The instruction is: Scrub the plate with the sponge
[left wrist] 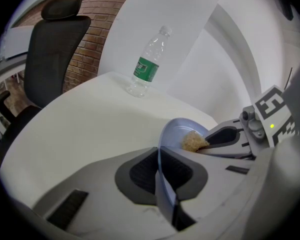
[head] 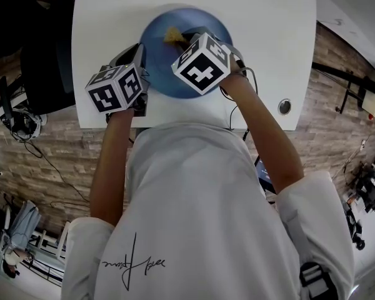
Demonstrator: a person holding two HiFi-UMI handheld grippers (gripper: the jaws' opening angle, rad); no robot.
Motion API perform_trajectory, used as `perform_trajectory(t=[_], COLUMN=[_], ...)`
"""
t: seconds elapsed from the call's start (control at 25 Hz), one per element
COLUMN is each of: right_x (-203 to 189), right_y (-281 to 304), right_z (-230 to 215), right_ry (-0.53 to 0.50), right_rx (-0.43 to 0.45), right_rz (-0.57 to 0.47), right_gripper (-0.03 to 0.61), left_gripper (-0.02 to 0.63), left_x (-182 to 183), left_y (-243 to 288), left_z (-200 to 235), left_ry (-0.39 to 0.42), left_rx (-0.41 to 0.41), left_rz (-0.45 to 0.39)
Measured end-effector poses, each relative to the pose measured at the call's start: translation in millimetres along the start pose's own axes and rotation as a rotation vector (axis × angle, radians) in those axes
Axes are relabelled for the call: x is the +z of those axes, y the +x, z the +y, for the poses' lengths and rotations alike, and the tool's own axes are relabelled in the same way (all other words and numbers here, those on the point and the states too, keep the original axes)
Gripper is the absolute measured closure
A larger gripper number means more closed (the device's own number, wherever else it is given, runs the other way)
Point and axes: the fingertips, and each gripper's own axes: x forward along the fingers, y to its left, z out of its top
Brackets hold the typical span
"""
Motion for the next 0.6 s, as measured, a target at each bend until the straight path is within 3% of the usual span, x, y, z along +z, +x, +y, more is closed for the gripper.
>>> perform_trajectory(t=[0.6], right_x=[-18.2], right_y=[-7.7], right_z=[45.3], right_ry=[-0.112], right_rx=[0.085], right_rz=[0.010], right_gripper=[0.531], left_gripper=[0.591], left_x=[2.9], left_y=[-0.3], left_z=[-0.7], left_ry=[0.001], left_rx=[0.002], left_rz=[-0.008])
